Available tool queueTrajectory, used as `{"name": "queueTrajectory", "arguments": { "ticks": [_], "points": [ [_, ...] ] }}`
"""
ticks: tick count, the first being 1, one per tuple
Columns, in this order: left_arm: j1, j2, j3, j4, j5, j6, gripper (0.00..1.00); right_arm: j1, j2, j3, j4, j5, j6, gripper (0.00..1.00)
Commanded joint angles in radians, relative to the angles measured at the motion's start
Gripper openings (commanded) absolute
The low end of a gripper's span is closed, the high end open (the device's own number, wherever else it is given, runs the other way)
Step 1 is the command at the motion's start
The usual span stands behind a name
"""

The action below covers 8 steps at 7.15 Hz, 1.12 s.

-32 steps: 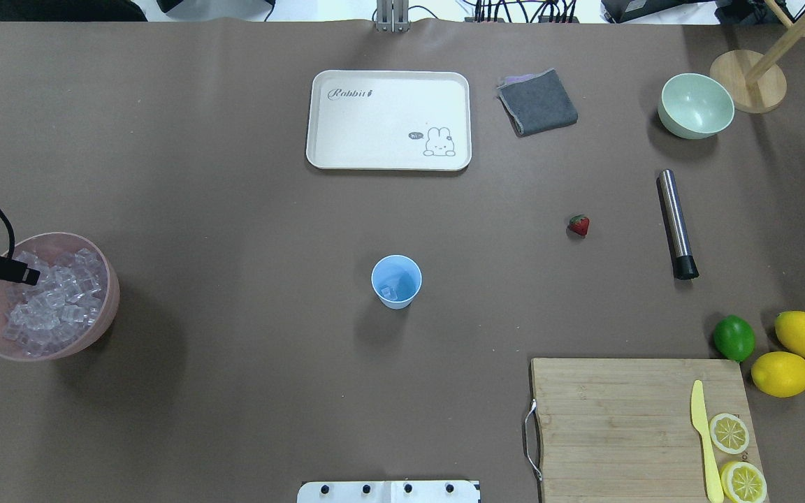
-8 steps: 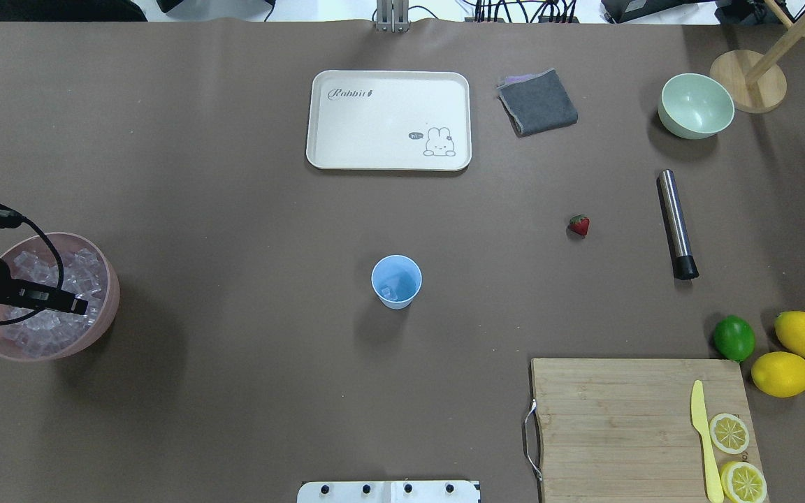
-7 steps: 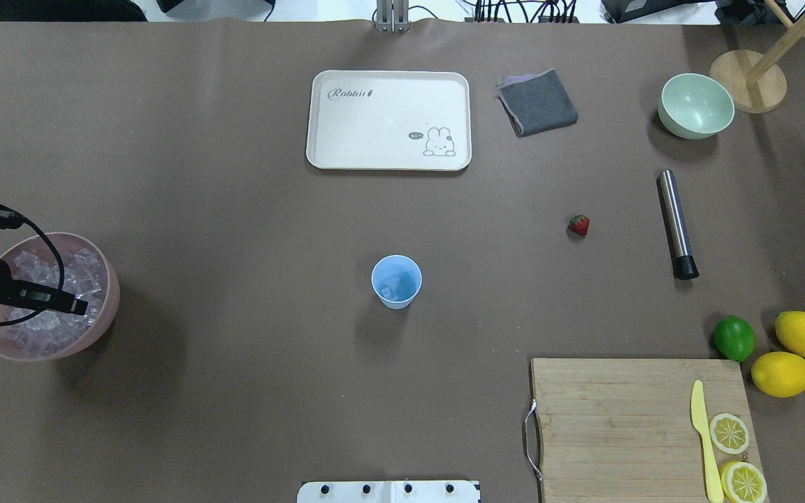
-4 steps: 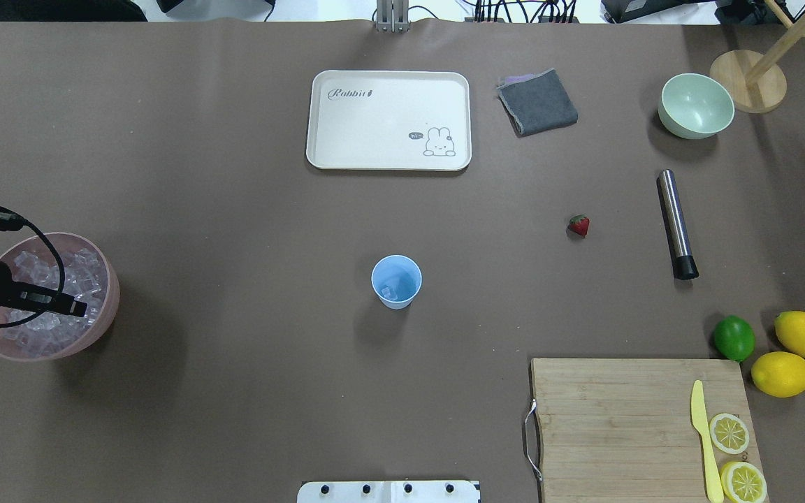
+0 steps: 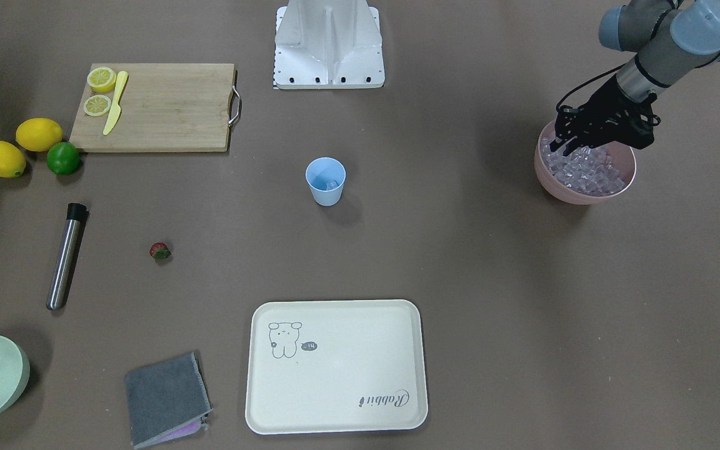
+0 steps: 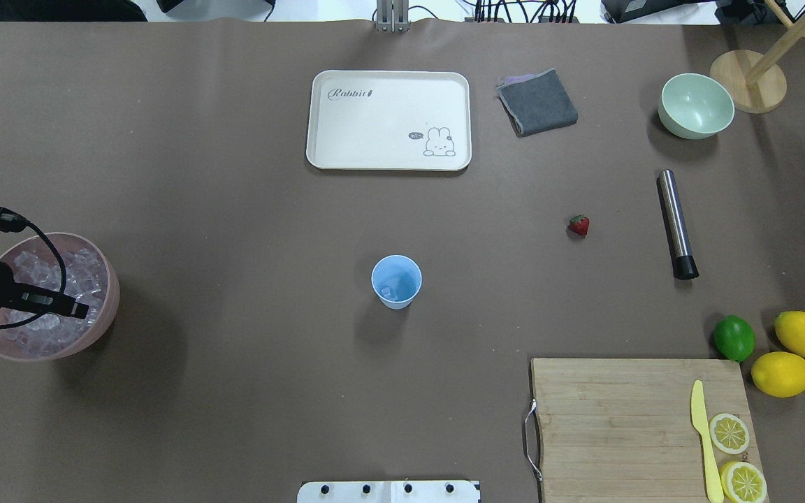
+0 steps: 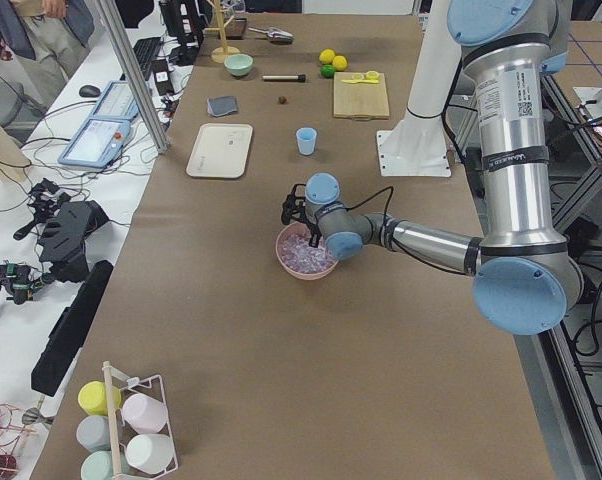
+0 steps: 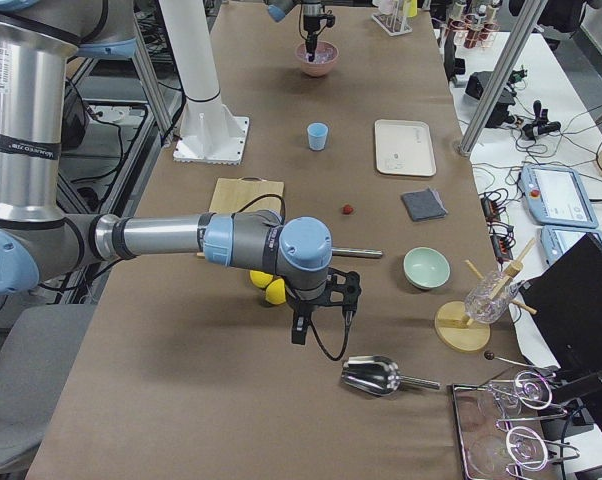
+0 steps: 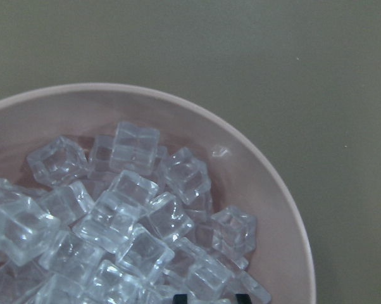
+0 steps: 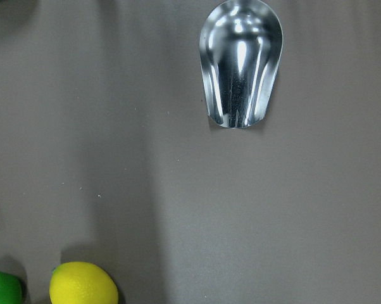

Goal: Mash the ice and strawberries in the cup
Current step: 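Lower the left gripper and grasp another ice cube, then carry the ice cube with the left gripper over the blue cup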

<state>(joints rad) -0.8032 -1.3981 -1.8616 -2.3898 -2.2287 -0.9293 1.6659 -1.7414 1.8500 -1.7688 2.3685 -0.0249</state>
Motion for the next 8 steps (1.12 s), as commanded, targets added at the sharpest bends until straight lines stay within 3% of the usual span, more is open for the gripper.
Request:
{"name": "queueTrajectory", "arguments": {
  "ticks": [1,3,7,8],
  "points": [
    [-0.051,-0.007,0.002,0.009,-0.093,0.006,0.22,0.0,-0.003,0.002,0.0,0.0,0.0,1.0],
    [-0.086,-0.05,-0.002,0.033,-0.137,0.004,0.21,0.0,-0.001,0.002,0.0,0.0,0.0,1.0],
    [-0.082,-0.461,-0.041,0.497,-0.121,-0.103,0.21,0.0,-0.001,0.003,0.0,0.002,0.0,1.0],
    [-0.009,-0.58,-0.041,0.618,-0.042,-0.188,0.2,0.0,0.0,0.003,0.0,0.003,0.0,1.0]
  ]
}}
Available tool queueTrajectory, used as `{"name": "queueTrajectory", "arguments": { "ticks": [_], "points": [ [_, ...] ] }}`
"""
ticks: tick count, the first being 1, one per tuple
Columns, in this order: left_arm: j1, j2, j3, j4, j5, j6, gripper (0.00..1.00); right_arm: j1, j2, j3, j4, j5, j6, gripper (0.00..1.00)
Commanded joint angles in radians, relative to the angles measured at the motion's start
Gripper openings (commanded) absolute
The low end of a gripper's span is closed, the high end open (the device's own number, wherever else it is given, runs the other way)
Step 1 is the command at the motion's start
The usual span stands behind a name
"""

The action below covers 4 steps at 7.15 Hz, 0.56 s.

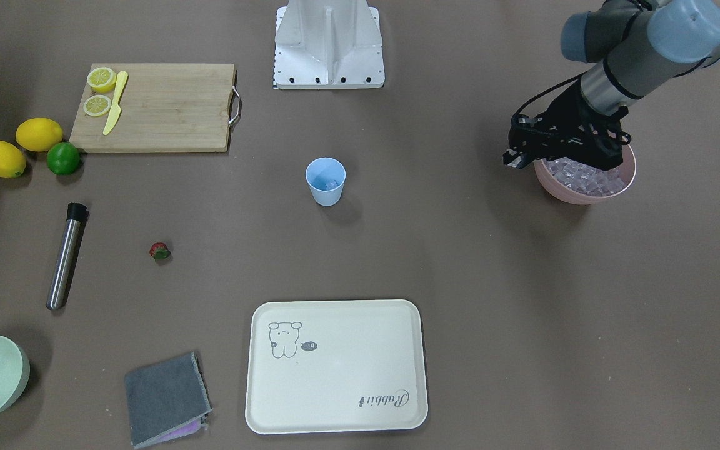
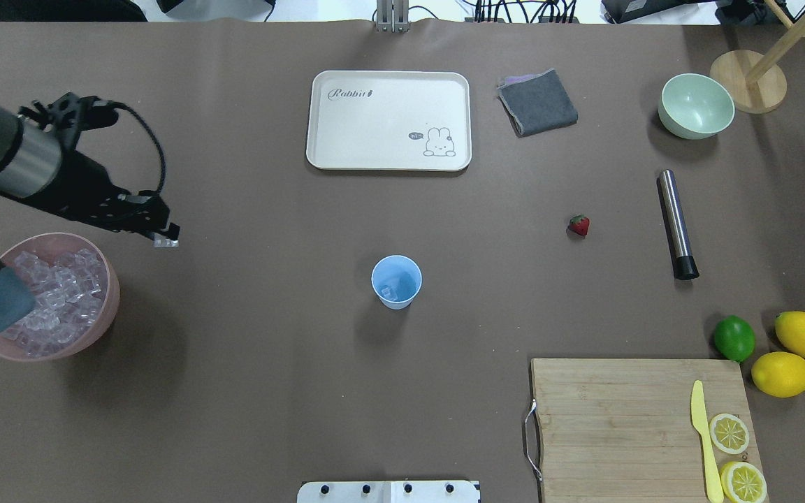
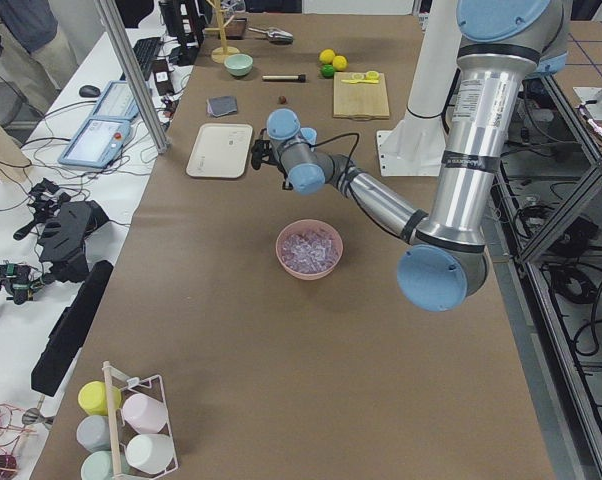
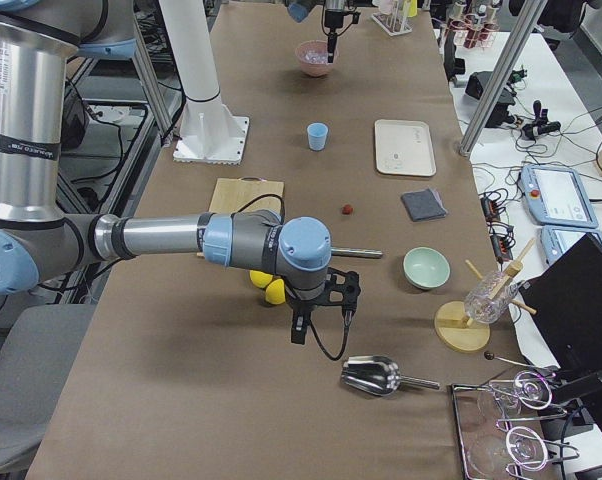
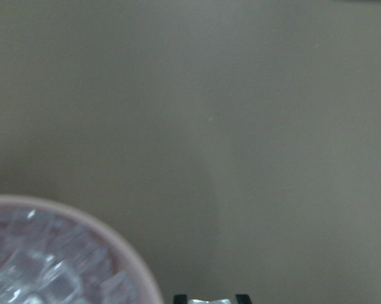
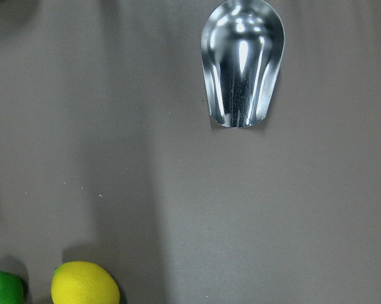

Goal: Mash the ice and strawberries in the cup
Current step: 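Carry the ice cube with the left gripper over the blue cup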

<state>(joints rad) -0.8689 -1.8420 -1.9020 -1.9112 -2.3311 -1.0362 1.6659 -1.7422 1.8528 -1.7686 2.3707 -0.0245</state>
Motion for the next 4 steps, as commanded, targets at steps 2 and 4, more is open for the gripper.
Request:
{"name": "queueTrajectory", "arguments": {
  "ticks": [2,4],
  "points": [
    [0.19,-0.285,0.026,0.253,0.218,-0.187,0.2,0.0,0.001,0.0,0.0,0.001,0.0,1.0],
    [0.289,-0.438,0.147,0.254,0.333,-0.319,0.2,0.0,0.0,0.008,0.0,0.001,0.0,1.0]
  ]
}}
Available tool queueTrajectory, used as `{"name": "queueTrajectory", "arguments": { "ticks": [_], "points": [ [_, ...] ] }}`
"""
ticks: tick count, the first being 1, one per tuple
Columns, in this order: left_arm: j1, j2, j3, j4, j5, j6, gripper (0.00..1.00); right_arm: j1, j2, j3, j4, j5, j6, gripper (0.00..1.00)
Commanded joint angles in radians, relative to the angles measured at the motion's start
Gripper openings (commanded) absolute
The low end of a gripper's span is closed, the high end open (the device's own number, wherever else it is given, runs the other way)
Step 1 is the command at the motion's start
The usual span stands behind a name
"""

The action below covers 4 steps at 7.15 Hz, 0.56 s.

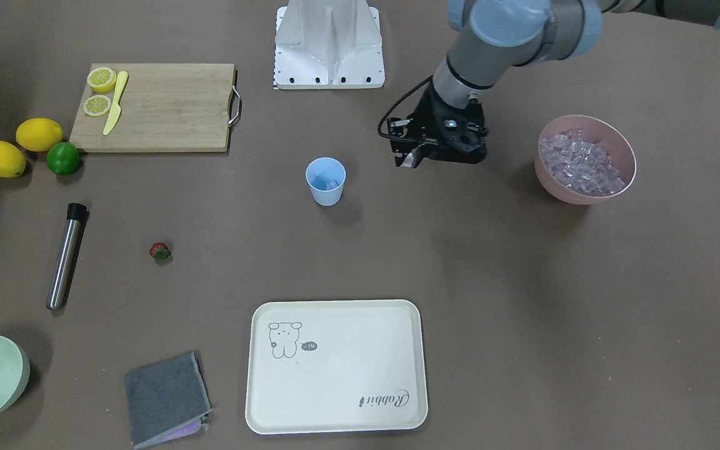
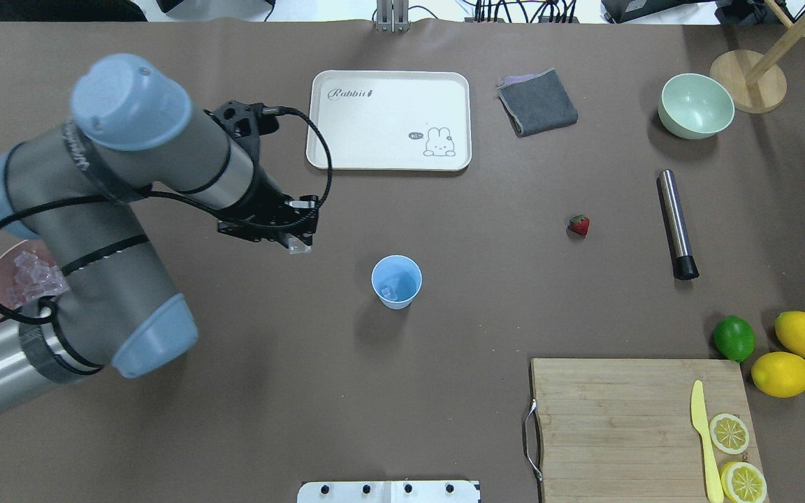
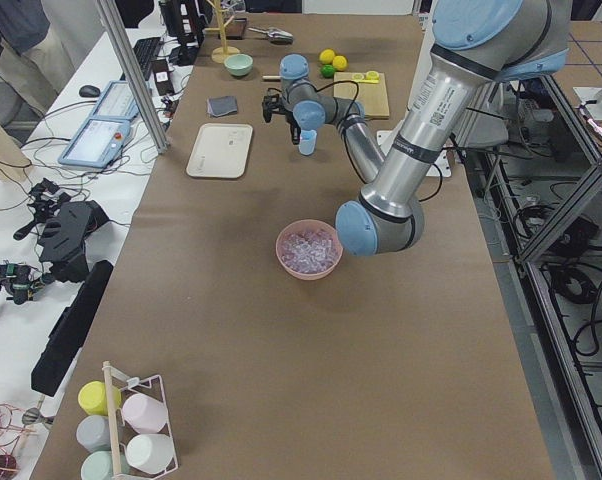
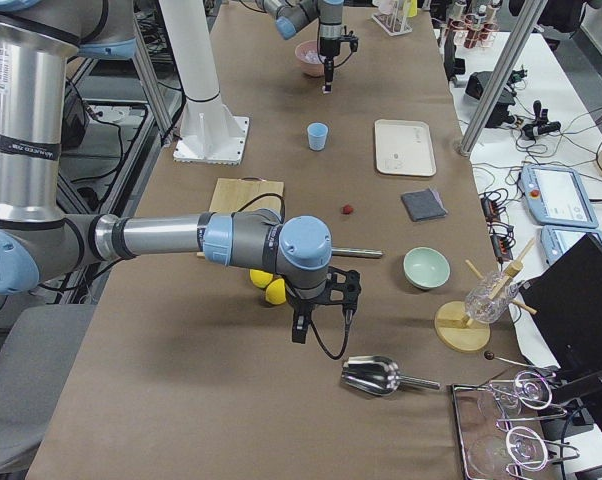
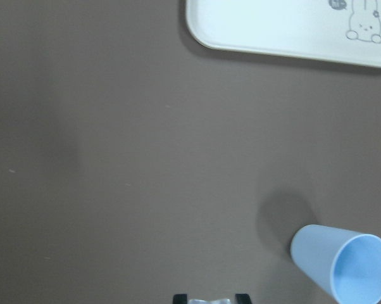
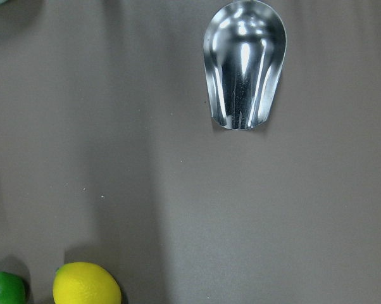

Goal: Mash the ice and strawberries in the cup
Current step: 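Carry the ice cube with the left gripper over the blue cup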

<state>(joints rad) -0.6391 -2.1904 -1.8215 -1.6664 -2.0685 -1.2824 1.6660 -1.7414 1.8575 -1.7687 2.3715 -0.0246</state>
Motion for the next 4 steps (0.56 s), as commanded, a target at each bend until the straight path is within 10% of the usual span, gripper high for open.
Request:
{"name": "queueTrajectory", "arguments": {
  "ticks": [1,4],
  "points": [
    [0.087,-0.126,0.1,0.008,0.106,-0.104,0.2,0.0,-0.003,0.008,0.0,0.0,0.0,1.0],
    [0.154,-0.175,0.172,-0.002,0.214,-0.147,0.2,0.0,-0.003,0.009,-0.002,0.0,-0.001,1.0]
  ]
}}
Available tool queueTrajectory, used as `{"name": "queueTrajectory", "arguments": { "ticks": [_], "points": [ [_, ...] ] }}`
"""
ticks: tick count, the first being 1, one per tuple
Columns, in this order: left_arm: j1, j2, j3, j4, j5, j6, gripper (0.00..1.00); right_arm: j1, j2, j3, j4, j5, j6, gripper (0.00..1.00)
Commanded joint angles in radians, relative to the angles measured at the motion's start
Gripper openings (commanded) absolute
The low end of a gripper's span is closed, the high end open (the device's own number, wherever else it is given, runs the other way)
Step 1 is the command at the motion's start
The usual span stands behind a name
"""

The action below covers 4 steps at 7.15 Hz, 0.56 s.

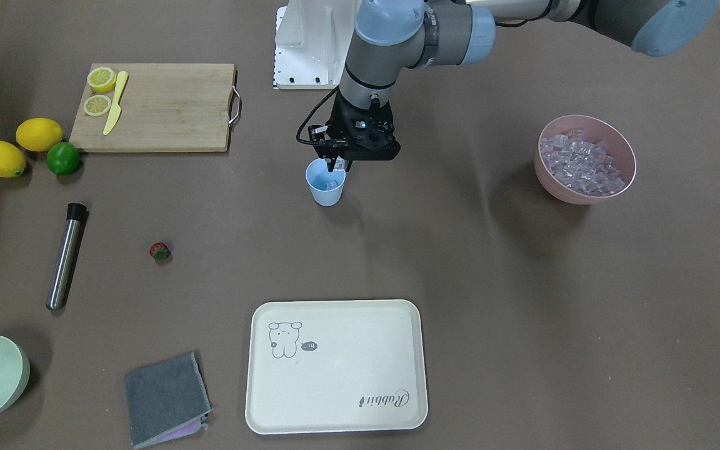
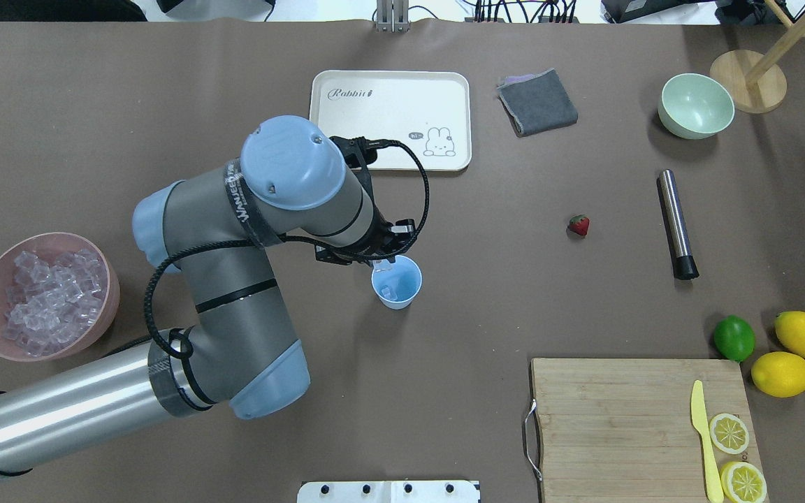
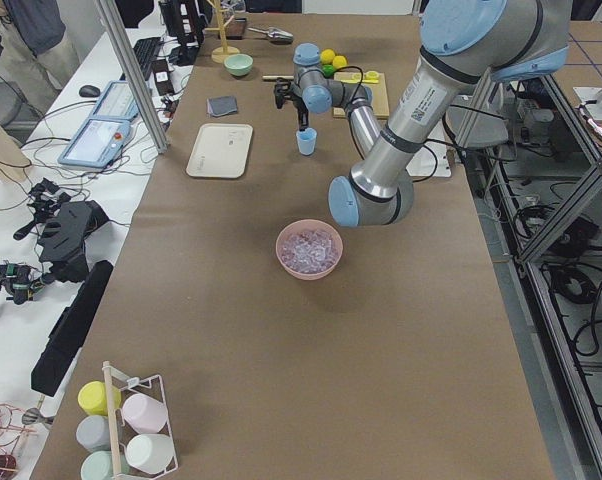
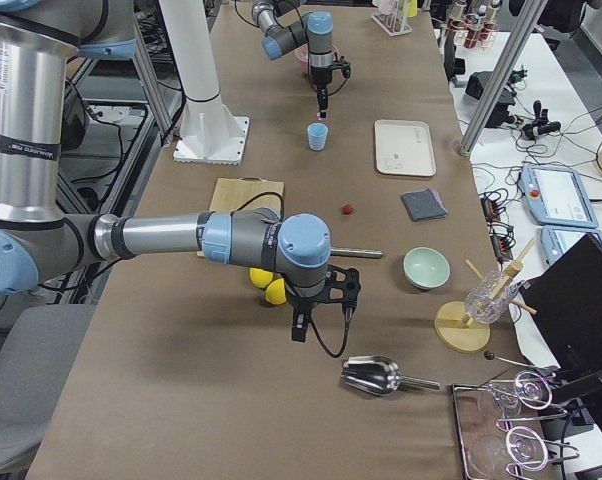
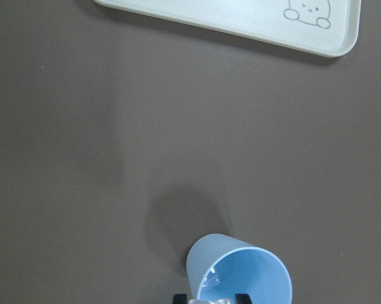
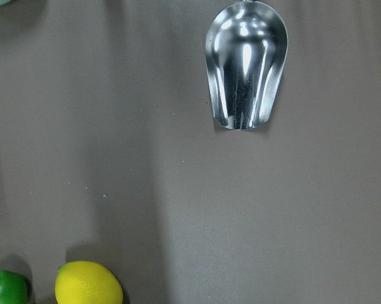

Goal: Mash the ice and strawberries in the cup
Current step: 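Carry the ice cube with the left gripper over the blue cup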

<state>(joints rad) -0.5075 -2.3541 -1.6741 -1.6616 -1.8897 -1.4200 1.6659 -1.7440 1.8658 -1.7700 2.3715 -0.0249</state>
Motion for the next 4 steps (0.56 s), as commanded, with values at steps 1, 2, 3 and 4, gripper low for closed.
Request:
{"name": "queueTrajectory", "arguments": {
  "ticks": [1,2,3,4],
  "points": [
    [0.024,-0.008,0.027,-0.009,0.037,-0.008,0.21,0.0,-0.002,0.001,0.0,0.0,0.0,1.0],
    [0.024,-0.008,0.027,-0.009,0.037,-0.008,0.34,0.0,-0.002,0.0,0.0,0.0,0.0,1.0],
    [0.024,-0.008,0.025,-0.009,0.037,-0.005,0.88,0.0,0.0,-0.002,0.0,0.0,0.0,1.0],
    [0.024,-0.007,0.018,-0.007,0.035,-0.001,0.97,0.002,0.0,-0.002,0.0,0.0,0.0,1.0]
  ]
}}
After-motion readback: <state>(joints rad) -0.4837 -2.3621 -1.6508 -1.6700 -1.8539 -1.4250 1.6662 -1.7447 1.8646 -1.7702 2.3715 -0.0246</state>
